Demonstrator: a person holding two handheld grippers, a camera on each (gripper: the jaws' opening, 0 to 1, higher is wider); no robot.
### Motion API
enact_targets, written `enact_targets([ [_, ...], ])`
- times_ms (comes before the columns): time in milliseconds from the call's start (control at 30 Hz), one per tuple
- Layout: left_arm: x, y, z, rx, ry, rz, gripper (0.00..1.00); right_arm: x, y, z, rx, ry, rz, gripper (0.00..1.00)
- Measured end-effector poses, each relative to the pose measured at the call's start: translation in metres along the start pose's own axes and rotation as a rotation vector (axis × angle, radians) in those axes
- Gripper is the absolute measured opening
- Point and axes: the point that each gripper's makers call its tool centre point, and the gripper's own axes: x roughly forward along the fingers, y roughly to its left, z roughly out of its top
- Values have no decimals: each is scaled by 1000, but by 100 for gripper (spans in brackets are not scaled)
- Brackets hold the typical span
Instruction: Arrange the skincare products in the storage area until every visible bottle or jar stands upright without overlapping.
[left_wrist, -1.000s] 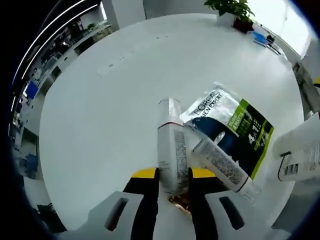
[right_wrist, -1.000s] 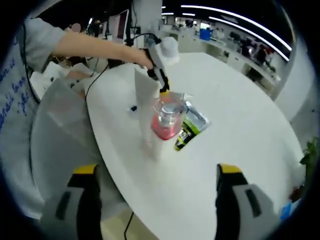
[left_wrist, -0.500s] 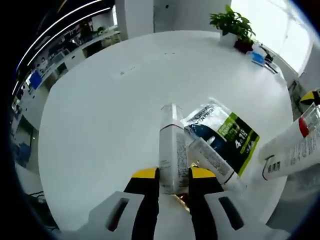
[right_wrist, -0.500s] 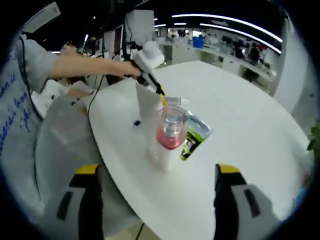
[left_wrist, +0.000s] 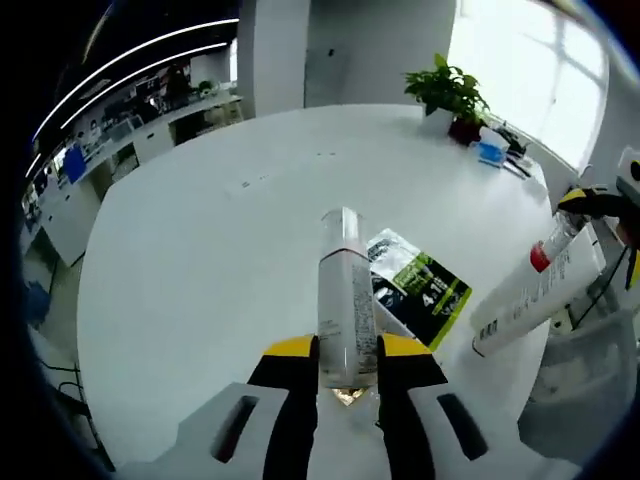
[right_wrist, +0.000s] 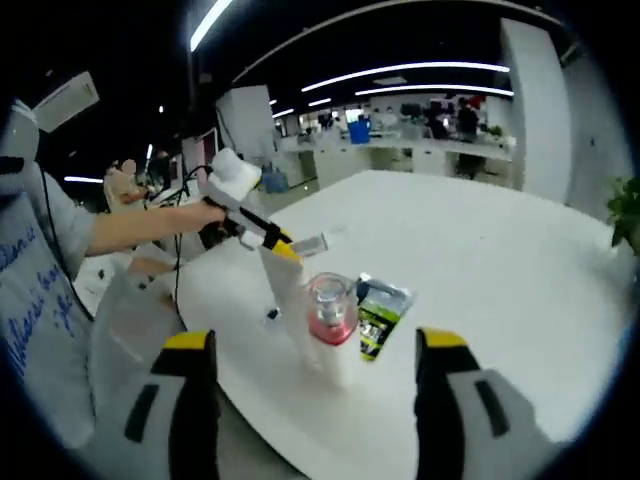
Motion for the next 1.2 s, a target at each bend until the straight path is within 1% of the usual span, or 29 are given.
enact_targets([
  [100,-12,-4,1,-7,-32,-12,17,-2,9,11,16,-46,14,77],
  [200,-27,-8,3,-3,-66,-14,17,-3,17,22,15,-88,25,74],
  [300,-40,-7,7,-24,-104,-30,17,-3,26,38,22,-147,45,70],
  [367,-53,-12,9,-40,-135,-49,17,-4,32,49,25,-187,59,67],
  [433,-64,-21,9,-42,-159,-61,18,-5,38,56,23,-206,77,64],
  [467,-69,-30,9,-41,-170,-73,18,-5,42,61,27,-224,82,63],
  [533,-77,-38,8,-55,-182,-89,18,-5,49,66,32,-243,103,60],
  [633,-88,-50,4,-70,-197,-114,18,-2,57,69,56,-262,123,58],
  [667,-92,-52,3,-70,-201,-116,18,-1,58,69,61,-264,128,57],
  [733,-98,-54,-3,-67,-199,-114,18,2,63,69,97,-279,147,55],
  [800,-104,-58,-10,-73,-196,-122,18,5,67,66,133,-286,165,50],
  [867,-108,-64,-17,-91,-191,-140,18,10,71,59,173,-265,181,48],
  [933,-111,-68,-22,-96,-188,-146,18,14,75,51,183,-237,189,46],
  [967,-112,-70,-24,-98,-185,-147,18,16,77,48,189,-231,194,45],
  [1067,-114,-77,-31,-104,-178,-155,18,23,83,37,248,-218,217,43],
  [1133,-116,-85,-34,-114,-178,-174,18,28,86,31,271,-206,223,41],
  [1200,-117,-95,-38,-119,-170,-201,18,35,91,20,304,-179,232,41],
])
